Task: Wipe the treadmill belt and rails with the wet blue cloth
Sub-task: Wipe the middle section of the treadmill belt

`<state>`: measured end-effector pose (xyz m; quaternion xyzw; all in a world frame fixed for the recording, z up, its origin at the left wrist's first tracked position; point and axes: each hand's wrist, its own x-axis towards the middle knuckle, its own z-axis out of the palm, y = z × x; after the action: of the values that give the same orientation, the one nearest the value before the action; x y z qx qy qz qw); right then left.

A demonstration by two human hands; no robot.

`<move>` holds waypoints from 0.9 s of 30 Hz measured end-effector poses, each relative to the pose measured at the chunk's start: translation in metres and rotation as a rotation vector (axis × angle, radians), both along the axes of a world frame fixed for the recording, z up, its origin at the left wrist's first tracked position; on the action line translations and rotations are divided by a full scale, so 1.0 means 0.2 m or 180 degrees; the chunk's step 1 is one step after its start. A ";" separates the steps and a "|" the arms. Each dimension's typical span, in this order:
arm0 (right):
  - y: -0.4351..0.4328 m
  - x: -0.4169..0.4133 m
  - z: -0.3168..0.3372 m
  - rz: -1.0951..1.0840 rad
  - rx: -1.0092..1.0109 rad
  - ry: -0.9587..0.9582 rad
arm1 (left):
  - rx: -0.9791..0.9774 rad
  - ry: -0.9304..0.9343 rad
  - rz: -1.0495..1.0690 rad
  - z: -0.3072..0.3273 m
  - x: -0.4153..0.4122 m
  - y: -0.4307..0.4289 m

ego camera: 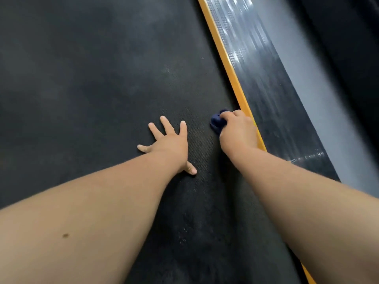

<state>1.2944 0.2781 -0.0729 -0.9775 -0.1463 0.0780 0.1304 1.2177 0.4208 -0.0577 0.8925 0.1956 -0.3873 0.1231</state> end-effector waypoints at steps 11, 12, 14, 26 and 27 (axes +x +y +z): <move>-0.23 -0.18 0.16 0.1233 -0.0428 0.0354 | -0.0030 -0.0058 -0.0033 0.04 -0.01 -0.01; -0.20 -0.11 0.16 0.1117 -0.0368 0.0232 | -0.0029 -0.0074 -0.0043 0.03 0.00 -0.01; -0.13 0.01 0.16 0.0842 -0.0146 -0.0047 | -0.0028 -0.0094 -0.0043 0.02 -0.01 -0.01; -0.34 -0.19 0.04 0.2002 -0.0034 0.0378 | 0.0164 -0.0001 -0.0028 0.02 0.00 -0.01; -0.36 -0.19 0.02 0.2084 0.0046 0.0297 | 0.0212 -0.0001 -0.0037 0.02 -0.01 -0.01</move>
<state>1.2567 0.2059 -0.0692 -0.8730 -0.4470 0.1595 0.1120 1.2156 0.4184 -0.0532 0.8973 0.2032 -0.3811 0.0911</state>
